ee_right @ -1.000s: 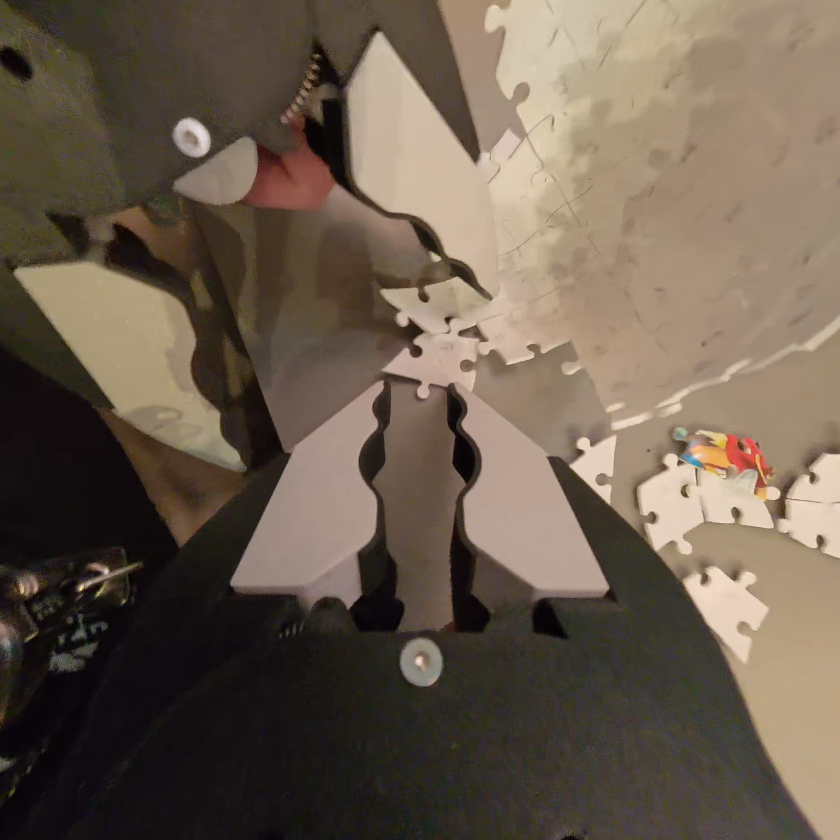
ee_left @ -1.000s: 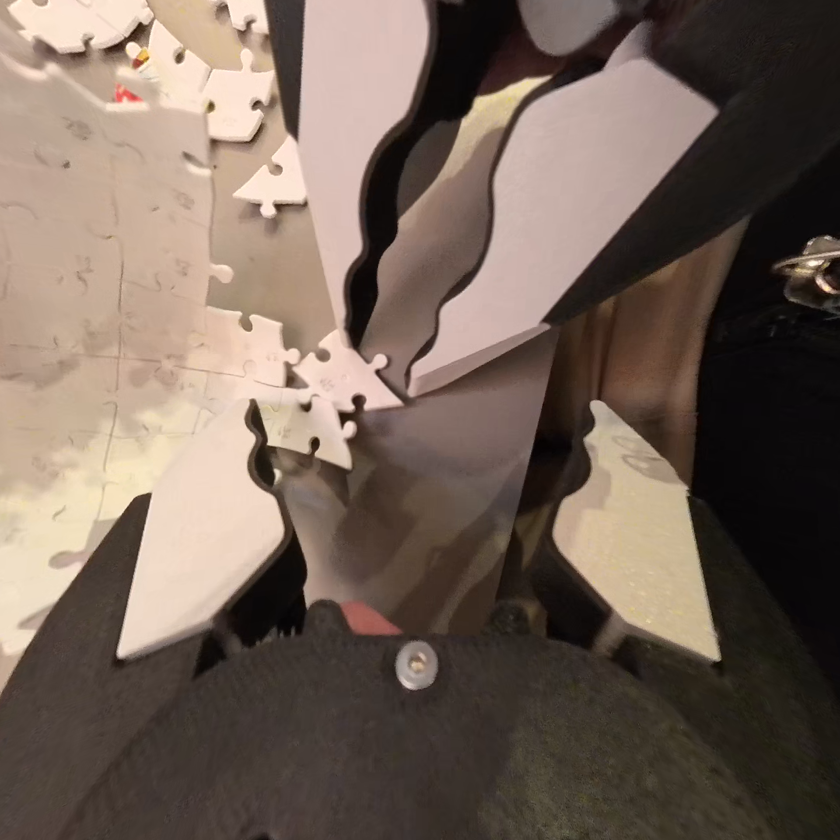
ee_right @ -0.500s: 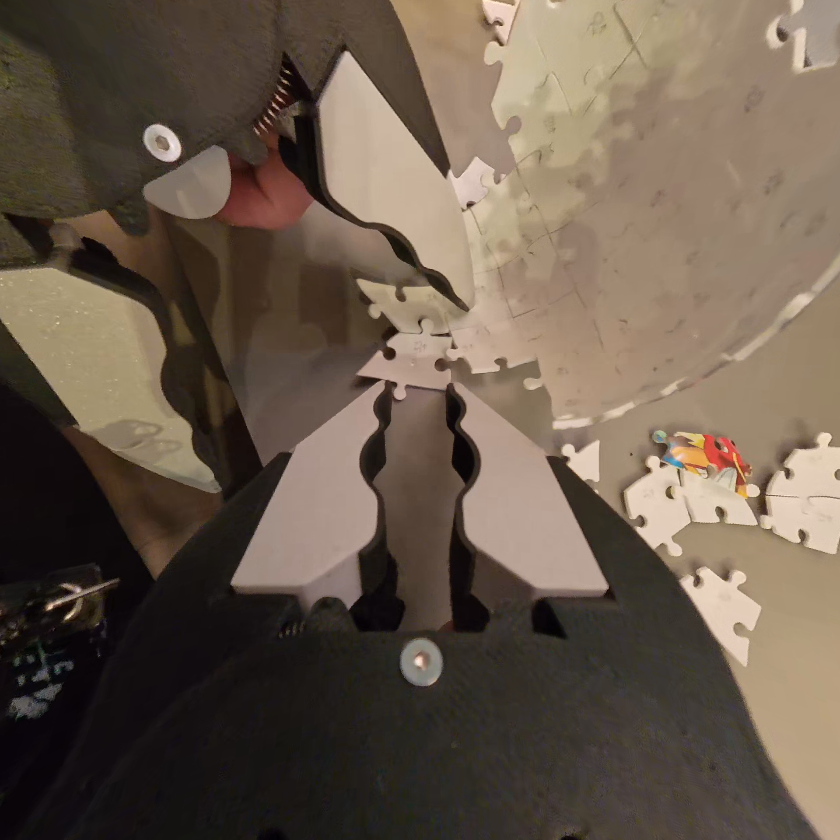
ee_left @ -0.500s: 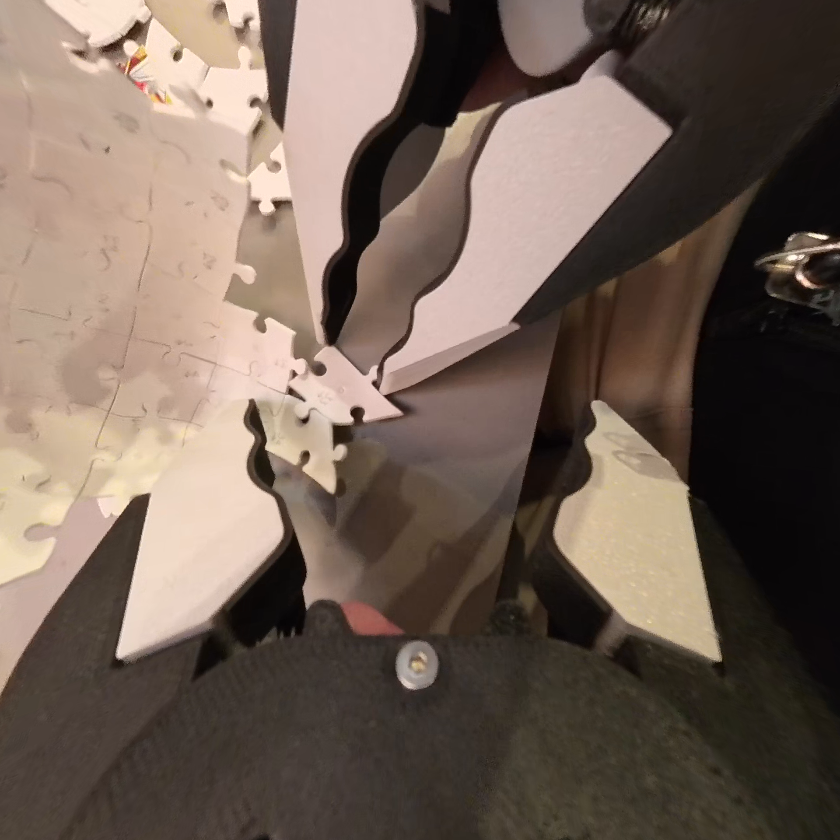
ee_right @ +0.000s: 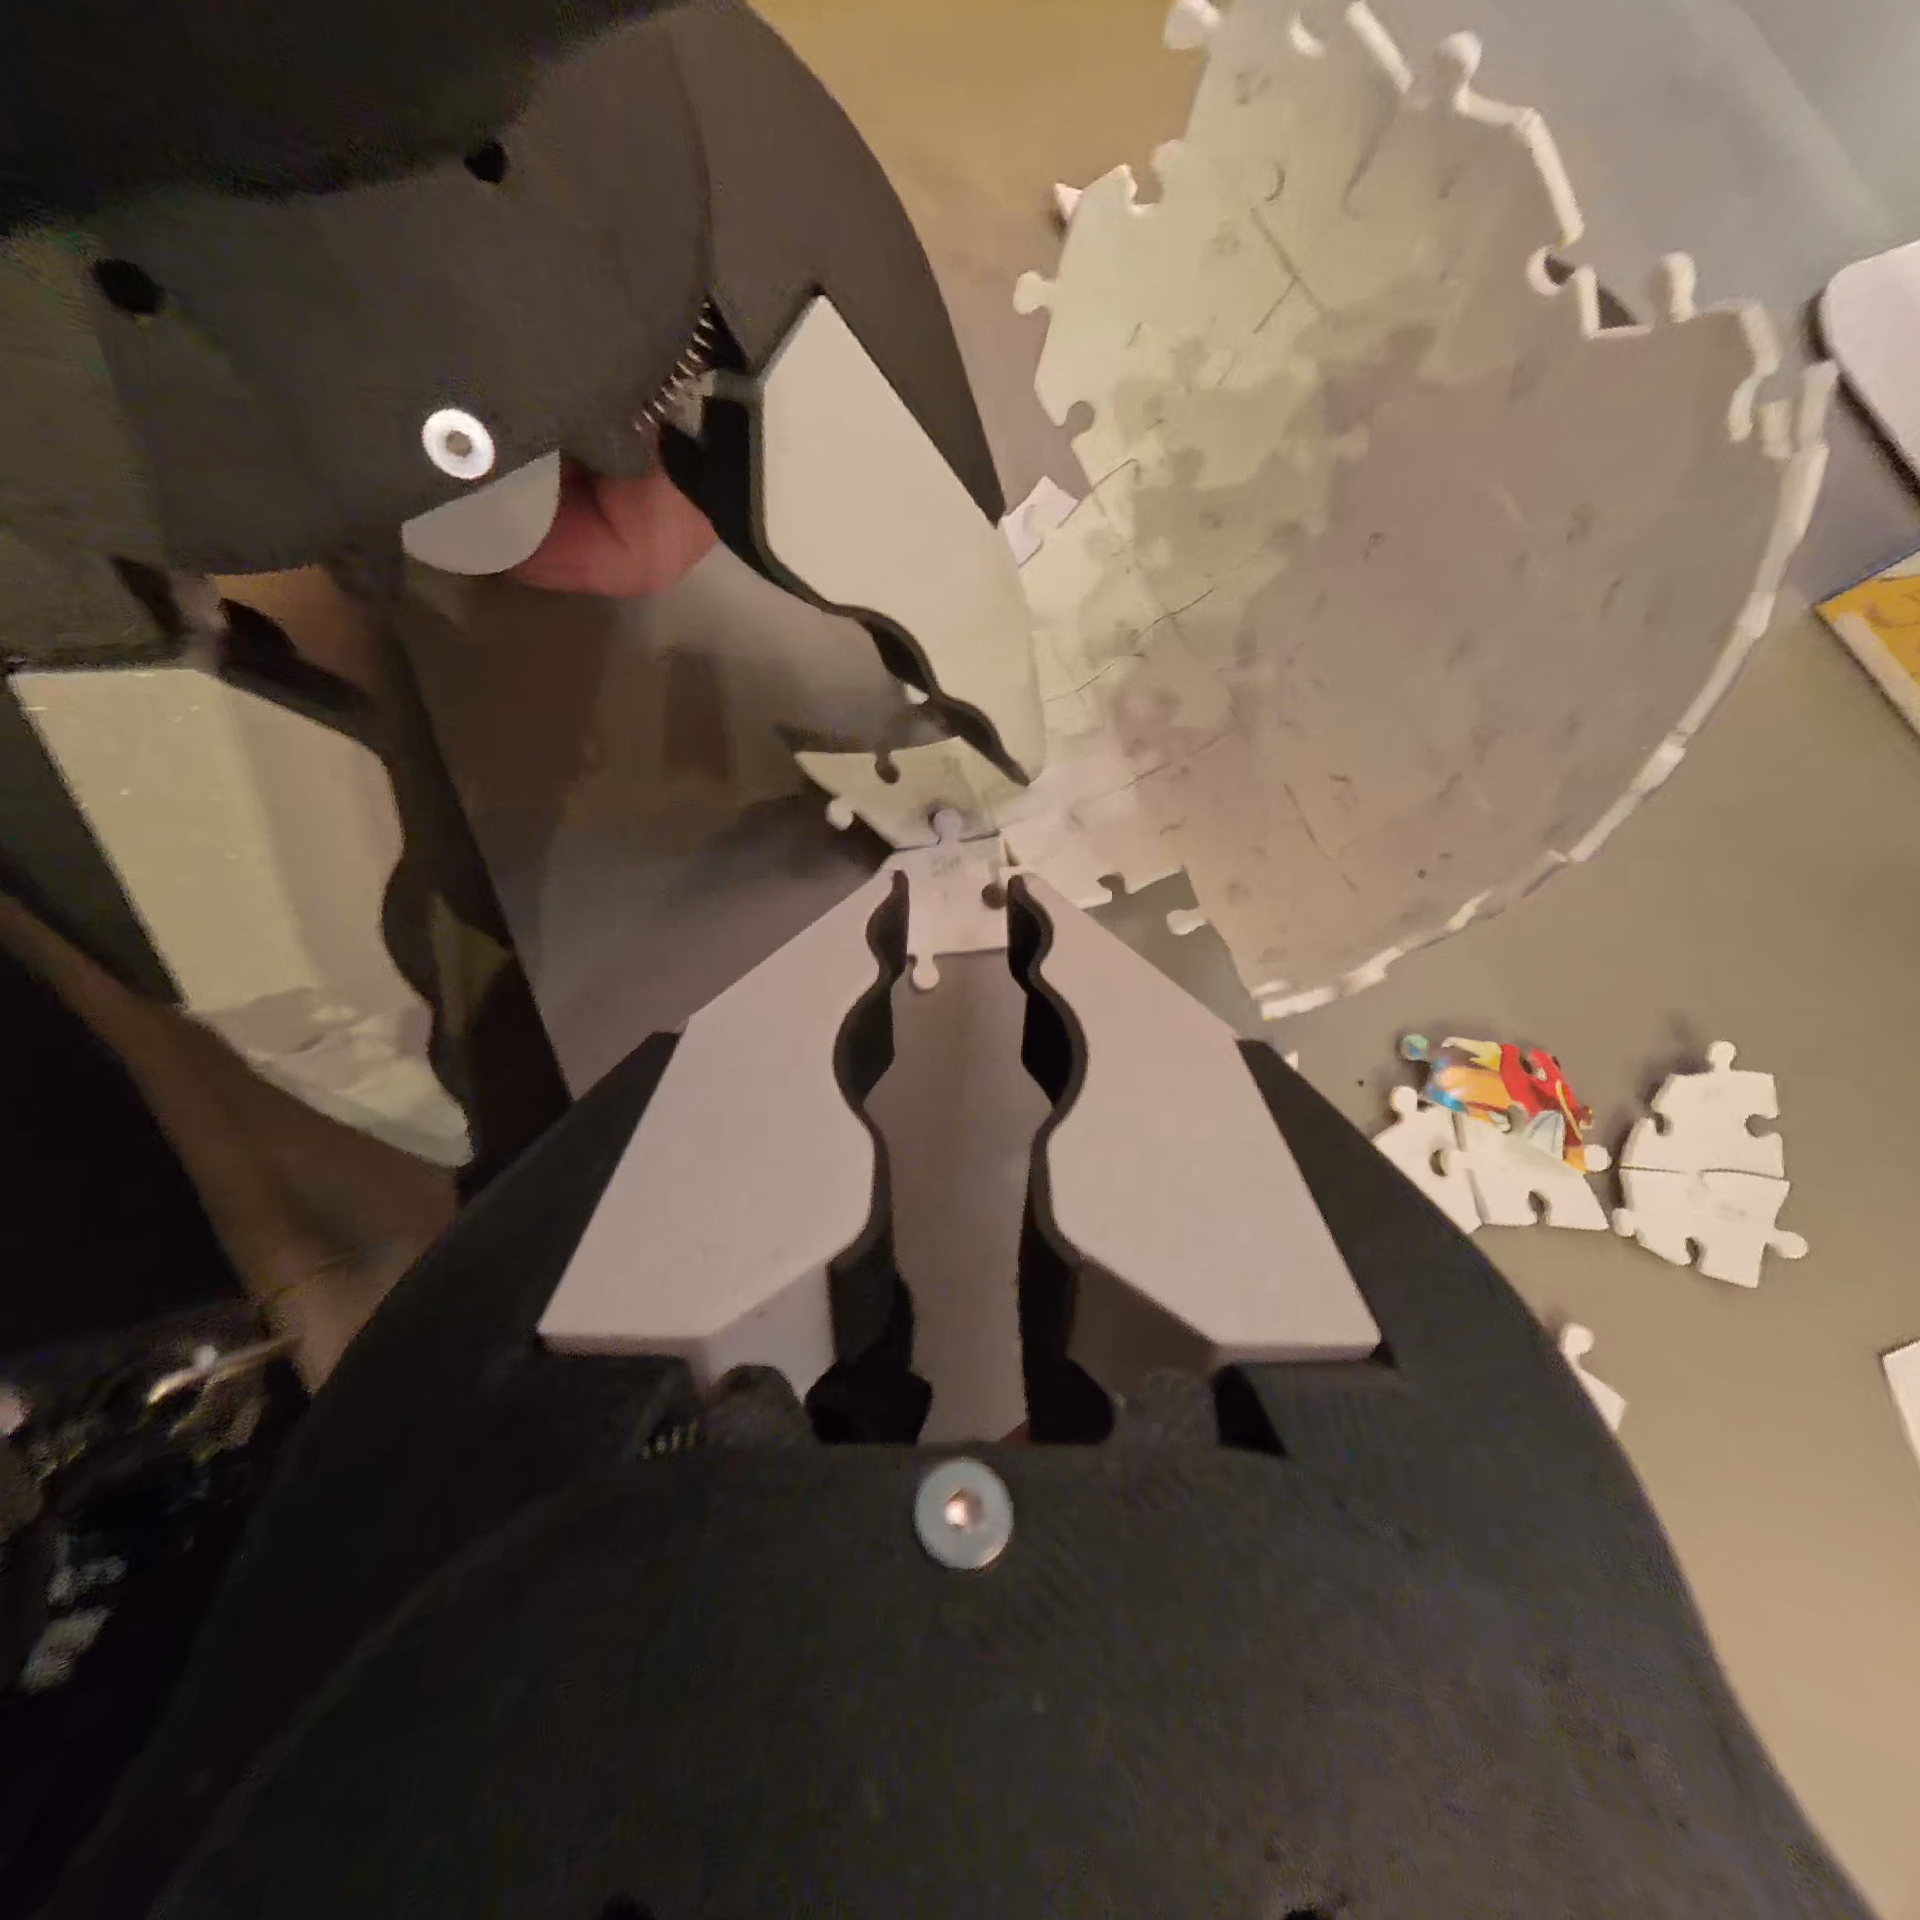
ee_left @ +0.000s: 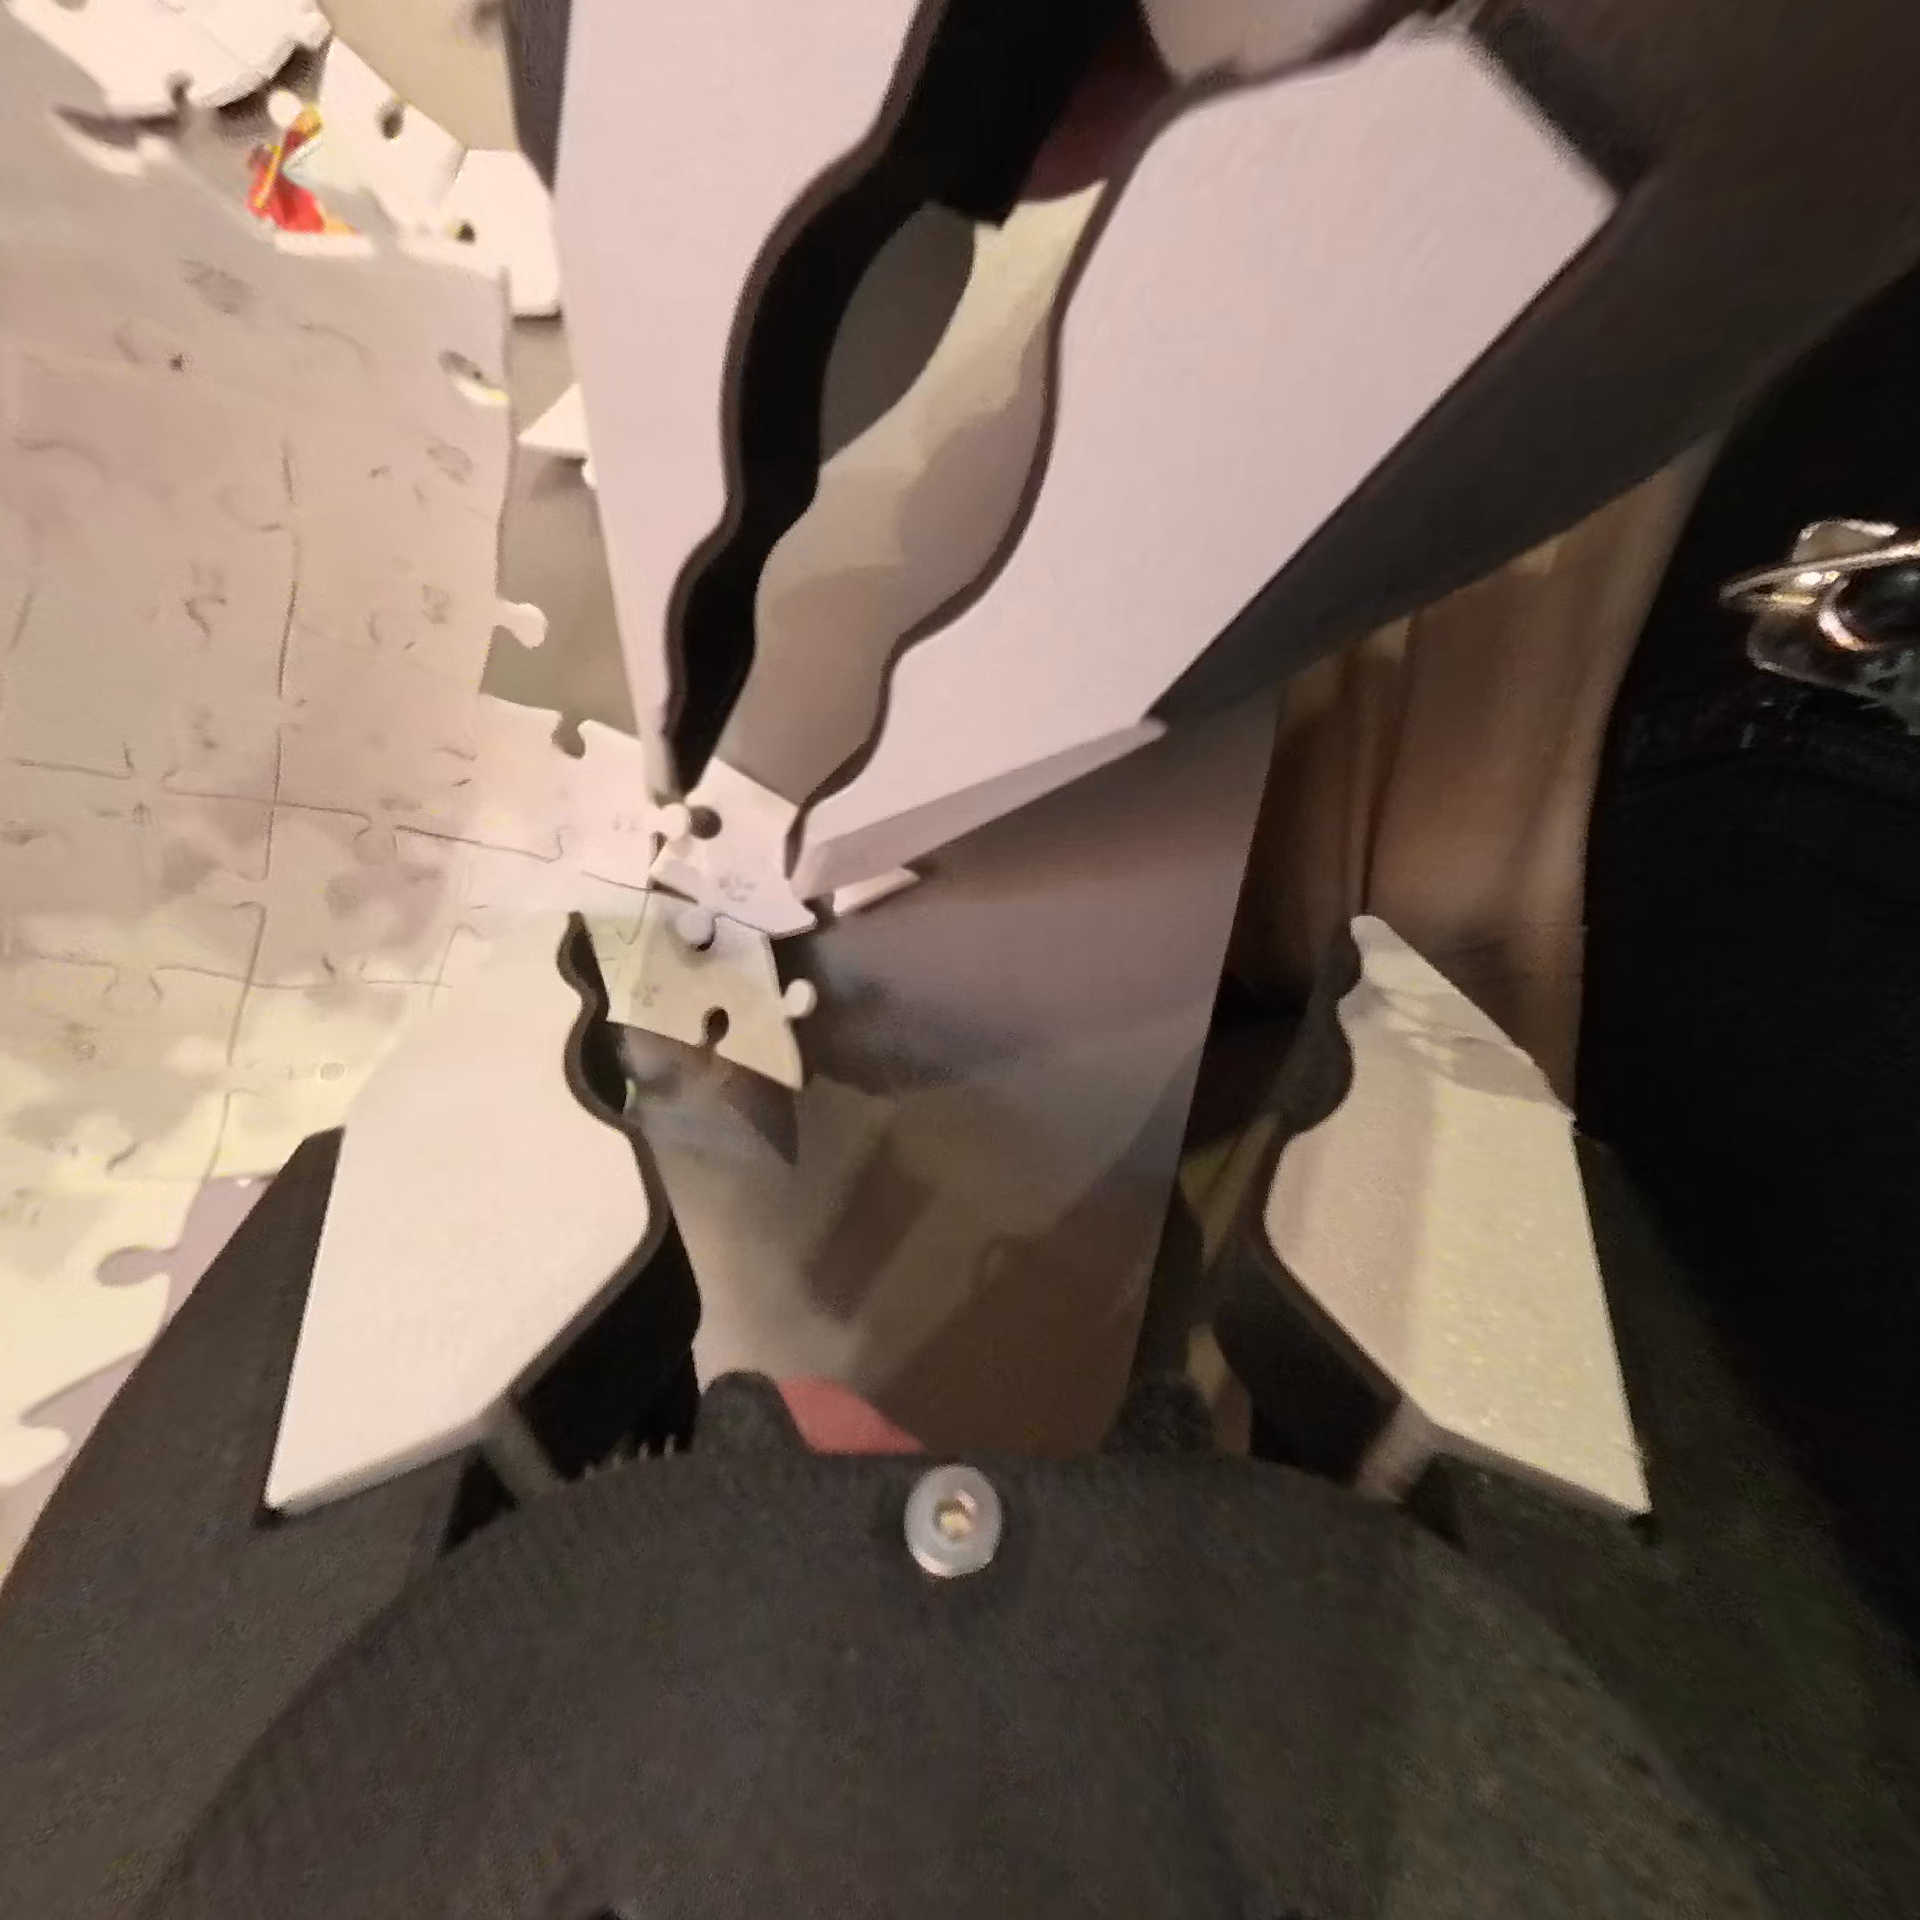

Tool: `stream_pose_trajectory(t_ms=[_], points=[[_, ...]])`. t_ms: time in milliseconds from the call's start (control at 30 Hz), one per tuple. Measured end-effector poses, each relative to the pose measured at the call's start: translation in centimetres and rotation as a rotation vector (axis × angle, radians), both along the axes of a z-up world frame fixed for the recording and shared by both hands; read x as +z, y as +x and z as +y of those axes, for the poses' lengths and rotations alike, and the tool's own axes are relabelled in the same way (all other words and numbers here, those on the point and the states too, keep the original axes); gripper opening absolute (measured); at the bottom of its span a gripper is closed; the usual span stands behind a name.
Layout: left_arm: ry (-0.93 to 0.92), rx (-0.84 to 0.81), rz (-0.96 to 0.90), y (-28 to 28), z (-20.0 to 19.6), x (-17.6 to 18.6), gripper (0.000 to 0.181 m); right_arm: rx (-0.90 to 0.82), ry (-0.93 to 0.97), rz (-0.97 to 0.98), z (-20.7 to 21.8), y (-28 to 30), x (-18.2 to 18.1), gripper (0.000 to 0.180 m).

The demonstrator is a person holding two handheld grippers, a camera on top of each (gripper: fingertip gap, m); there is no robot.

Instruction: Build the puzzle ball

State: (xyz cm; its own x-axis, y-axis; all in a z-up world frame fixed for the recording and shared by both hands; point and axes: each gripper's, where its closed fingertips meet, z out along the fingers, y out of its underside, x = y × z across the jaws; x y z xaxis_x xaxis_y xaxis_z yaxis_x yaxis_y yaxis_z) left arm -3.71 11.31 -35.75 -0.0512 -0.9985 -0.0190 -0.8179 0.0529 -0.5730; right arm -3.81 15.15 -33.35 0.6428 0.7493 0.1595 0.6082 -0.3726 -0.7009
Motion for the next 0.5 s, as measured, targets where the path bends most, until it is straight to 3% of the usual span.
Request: stream_pose_trajectory(t_ms=[33, 500], points=[[0.001, -0.001, 0.001, -0.03, -0.01, 0.00, 0.126, -0.003, 0.015, -0.013, 0.28, 0.00, -0.16, 0.017], [0.008, -0.005, 0.002, -0.07, 0.12, -0.01, 0.124, 0.012, 0.025, -0.042, 0.92, 0.31, -0.93, 0.006]])
